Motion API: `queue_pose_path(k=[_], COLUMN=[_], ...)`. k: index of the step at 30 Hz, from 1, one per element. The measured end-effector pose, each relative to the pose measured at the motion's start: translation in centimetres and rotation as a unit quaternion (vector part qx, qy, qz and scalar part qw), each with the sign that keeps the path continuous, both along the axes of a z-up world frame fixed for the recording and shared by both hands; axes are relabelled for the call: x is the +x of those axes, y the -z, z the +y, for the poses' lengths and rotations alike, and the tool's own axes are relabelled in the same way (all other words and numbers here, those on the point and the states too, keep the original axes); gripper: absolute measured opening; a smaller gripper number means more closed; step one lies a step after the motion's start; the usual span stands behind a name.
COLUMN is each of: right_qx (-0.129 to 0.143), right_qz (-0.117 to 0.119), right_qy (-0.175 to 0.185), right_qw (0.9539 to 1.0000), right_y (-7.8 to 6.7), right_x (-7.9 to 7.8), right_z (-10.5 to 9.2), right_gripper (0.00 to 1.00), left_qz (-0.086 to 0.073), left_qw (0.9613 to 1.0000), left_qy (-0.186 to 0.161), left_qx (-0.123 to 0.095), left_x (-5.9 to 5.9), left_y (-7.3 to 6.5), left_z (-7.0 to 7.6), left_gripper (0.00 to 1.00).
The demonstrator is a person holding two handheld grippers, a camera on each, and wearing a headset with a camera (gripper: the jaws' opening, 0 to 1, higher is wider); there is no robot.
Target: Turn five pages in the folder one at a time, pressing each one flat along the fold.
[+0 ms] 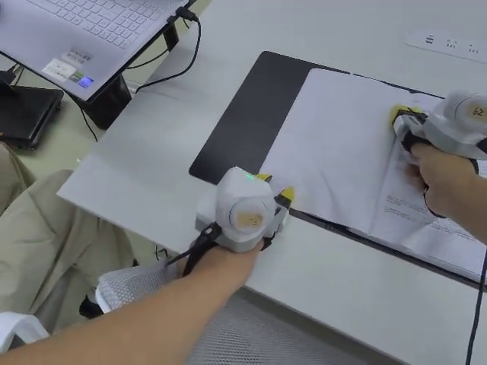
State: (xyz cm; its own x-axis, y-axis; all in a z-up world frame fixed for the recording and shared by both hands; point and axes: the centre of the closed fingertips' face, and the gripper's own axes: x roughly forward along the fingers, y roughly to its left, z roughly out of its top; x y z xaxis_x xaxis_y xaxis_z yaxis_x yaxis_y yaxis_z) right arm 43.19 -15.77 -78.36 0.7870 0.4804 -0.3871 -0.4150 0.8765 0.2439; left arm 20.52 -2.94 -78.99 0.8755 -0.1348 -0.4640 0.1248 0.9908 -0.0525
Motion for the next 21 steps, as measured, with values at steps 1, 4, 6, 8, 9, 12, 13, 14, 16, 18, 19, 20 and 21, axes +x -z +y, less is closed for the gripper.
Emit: queue_pose_path(k=[1, 4, 6, 8, 9, 12, 13, 14, 16, 18, 19, 20, 21], right_qx=[-0.001, -0.008, -0.014, -0.018, -0.019, -0.018, -0.017, -0.016, -0.011, -0.006, -0.005, -0.005, -0.004], right_qz=[0.0, 0.001, 0.002, 0.003, 0.002, 0.0, 0.0, 0.0, 0.0, 0.004, 0.004, 0.004, 0.003], right_qy=[0.001, 0.004, 0.004, 0.007, 0.009, 0.013, 0.013, 0.016, 0.019, 0.022, 0.021, 0.02, 0.018], right_qw=[1.0, 1.0, 0.9999, 0.9998, 0.9998, 0.9998, 0.9998, 0.9998, 0.9998, 0.9997, 0.9997, 0.9998, 0.9998], right_y=[0.1, 0.0, 0.0, 0.0, 0.1, 0.1, 0.1, 0.1, 0.1, 0.1, 0.1, 0.1, 0.1], right_x=[0.3, 1.2, 1.9, 2.5, 2.8, 2.9, 2.9, 2.9, 2.9, 2.7, 2.4, 2.3, 2.1], right_z=[0.0, 0.1, 0.2, 0.1, 0.1, 0.0, 0.0, -0.1, -0.2, -0.3, -0.3, -0.3, -0.3], right_gripper=[0.0, 0.0, 0.0, 0.0, 0.0, 0.0, 0.0, 0.0, 0.0, 0.0, 0.0, 0.0, 0.0], left_qz=[0.0, 0.0, -0.001, -0.001, -0.001, -0.001, -0.001, -0.001, -0.002, -0.002, -0.002, -0.002, -0.002], left_qw=[1.0, 1.0, 1.0, 1.0, 1.0, 1.0, 1.0, 1.0, 1.0, 1.0, 1.0, 1.0, 1.0], left_qy=[0.0, 0.0, 0.0, 0.0, 0.0, 0.0, 0.0, 0.0, -0.001, -0.002, -0.002, -0.002, -0.001], left_qx=[0.0, 0.0, 0.0, 0.0, 0.0, 0.0, 0.0, 0.0, 0.0, 0.0, 0.001, 0.0, 0.001], left_x=[0.0, 0.0, 0.0, 0.0, 0.0, -0.1, -0.1, -0.1, 0.0, 0.0, 0.0, 0.0, 0.0], left_y=[0.0, 0.0, 0.0, 0.0, 0.0, 0.0, 0.0, 0.0, 0.0, 0.0, 0.0, 0.0, 0.0], left_z=[0.0, 0.0, 0.0, 0.0, 0.0, -0.1, -0.1, -0.1, -0.1, -0.1, -0.1, -0.2, -0.2], left_gripper=[0.21, 0.21, 0.21, 0.21, 0.21, 0.21, 0.21, 0.21, 0.21, 0.21, 0.21, 0.21, 0.21])
